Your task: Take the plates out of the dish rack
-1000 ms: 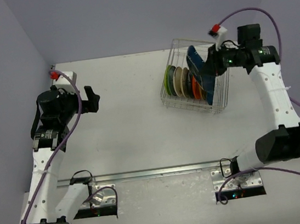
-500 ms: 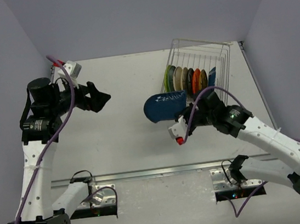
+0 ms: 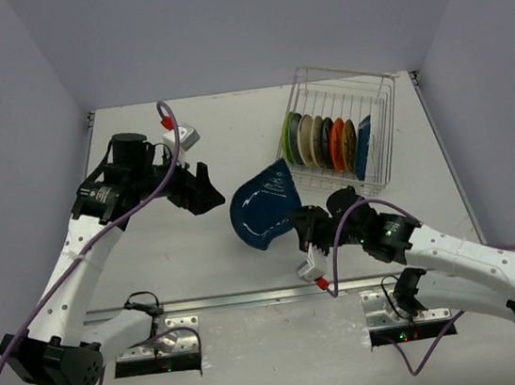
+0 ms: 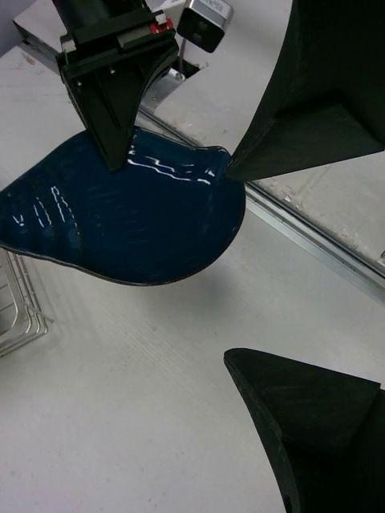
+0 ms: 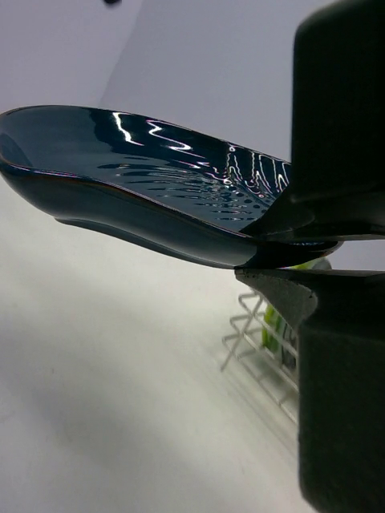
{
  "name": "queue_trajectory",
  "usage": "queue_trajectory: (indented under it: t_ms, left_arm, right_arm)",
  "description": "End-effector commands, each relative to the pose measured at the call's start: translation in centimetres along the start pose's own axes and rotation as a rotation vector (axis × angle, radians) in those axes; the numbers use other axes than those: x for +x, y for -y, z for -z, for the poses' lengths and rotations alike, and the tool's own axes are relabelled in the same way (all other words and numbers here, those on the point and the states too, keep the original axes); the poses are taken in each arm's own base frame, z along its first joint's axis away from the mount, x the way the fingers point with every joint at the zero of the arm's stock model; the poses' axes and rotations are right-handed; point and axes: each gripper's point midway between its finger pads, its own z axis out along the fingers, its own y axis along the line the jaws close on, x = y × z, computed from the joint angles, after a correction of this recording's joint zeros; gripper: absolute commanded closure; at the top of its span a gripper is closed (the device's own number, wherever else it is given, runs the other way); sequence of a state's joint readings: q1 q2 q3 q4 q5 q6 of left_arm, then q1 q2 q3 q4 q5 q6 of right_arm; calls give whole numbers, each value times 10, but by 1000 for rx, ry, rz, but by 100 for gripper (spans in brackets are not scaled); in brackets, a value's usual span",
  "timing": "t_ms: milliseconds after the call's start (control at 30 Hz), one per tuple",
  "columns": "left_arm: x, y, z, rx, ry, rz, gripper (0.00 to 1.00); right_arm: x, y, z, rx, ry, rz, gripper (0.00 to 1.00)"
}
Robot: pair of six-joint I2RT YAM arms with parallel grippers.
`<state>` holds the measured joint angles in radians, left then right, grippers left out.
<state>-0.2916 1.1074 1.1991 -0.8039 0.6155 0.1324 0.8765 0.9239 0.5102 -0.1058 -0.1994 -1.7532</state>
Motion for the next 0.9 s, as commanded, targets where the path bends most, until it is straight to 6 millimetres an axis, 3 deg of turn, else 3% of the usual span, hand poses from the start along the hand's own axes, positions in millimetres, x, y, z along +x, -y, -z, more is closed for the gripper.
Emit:
queue_trajectory:
  t_ms: [0, 367, 500, 600, 667, 800, 867]
  left_arm:
    - [7, -9, -16, -51, -45, -26, 25]
    - [18, -13, -37, -41, -82, 37, 43]
    - [24, -14, -41, -37, -95, 59, 45]
    - [27, -18, -41, -44, -93, 83, 53]
    - [24, -22, -39, -33, -77, 106, 64]
    - [16, -21, -31, 58, -27, 167, 94]
    - [12, -27, -26, 83, 7, 201, 100]
  right_arm:
    - [15, 89, 14, 275, -107, 149, 100]
    - [10, 118, 13, 374, -122, 117, 100]
    - [13, 124, 15, 404, -135, 100, 100]
    - [15, 126, 18, 412, -139, 81, 100]
    - [14, 127, 19, 416, -135, 77, 100]
    - [13, 127, 19, 424, -131, 72, 100]
    - [13, 125, 19, 423, -131, 75, 100]
